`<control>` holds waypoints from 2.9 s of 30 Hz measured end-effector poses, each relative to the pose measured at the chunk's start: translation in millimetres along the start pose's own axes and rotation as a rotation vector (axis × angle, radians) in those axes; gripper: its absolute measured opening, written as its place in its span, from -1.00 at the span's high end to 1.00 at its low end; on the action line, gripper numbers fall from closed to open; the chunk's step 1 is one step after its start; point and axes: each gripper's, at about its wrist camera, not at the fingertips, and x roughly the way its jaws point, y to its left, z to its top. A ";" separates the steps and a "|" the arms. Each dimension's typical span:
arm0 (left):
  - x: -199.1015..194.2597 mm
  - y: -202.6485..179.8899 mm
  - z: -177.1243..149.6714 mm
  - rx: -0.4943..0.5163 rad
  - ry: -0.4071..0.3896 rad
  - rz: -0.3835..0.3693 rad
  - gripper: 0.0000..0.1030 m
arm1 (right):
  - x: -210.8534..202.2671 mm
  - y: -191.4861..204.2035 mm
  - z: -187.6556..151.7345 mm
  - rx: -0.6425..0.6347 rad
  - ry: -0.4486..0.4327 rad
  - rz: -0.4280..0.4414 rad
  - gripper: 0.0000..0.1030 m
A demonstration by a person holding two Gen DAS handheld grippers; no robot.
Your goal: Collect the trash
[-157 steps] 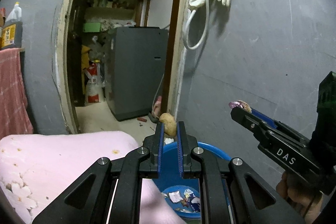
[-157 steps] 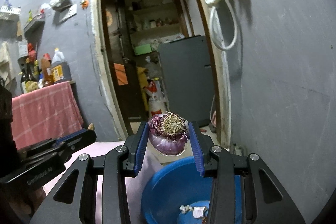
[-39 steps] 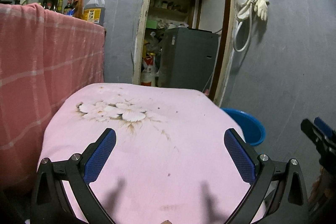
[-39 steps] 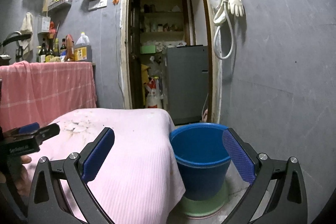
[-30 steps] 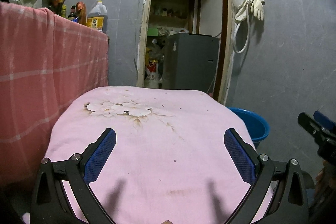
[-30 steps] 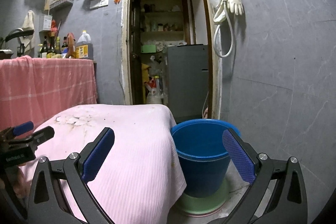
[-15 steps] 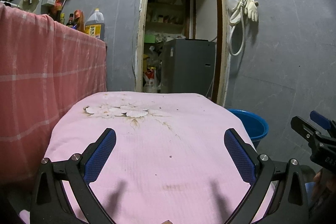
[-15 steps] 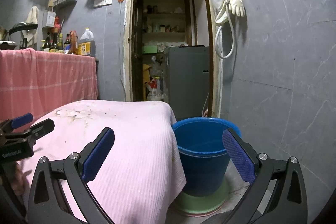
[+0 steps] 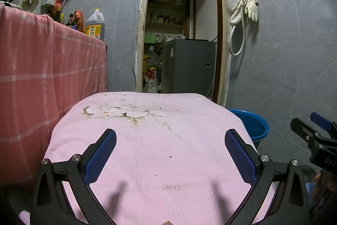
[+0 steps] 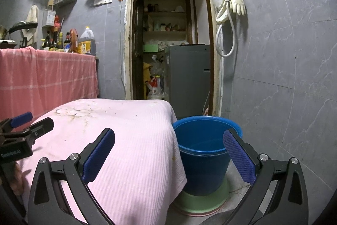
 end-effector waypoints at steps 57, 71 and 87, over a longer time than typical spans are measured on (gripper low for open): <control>1.3 0.6 -2.0 -0.013 0.006 -0.003 -0.96 | 0.3 2.0 -0.1 0.004 0.002 -0.001 -1.00; 1.0 -0.1 -2.1 -0.014 0.006 -0.001 -0.96 | 0.4 2.5 -0.1 0.004 0.003 -0.001 -1.00; 0.0 0.1 -3.6 -0.024 0.001 0.039 -0.96 | 0.6 2.6 -0.9 0.004 0.007 0.000 -1.00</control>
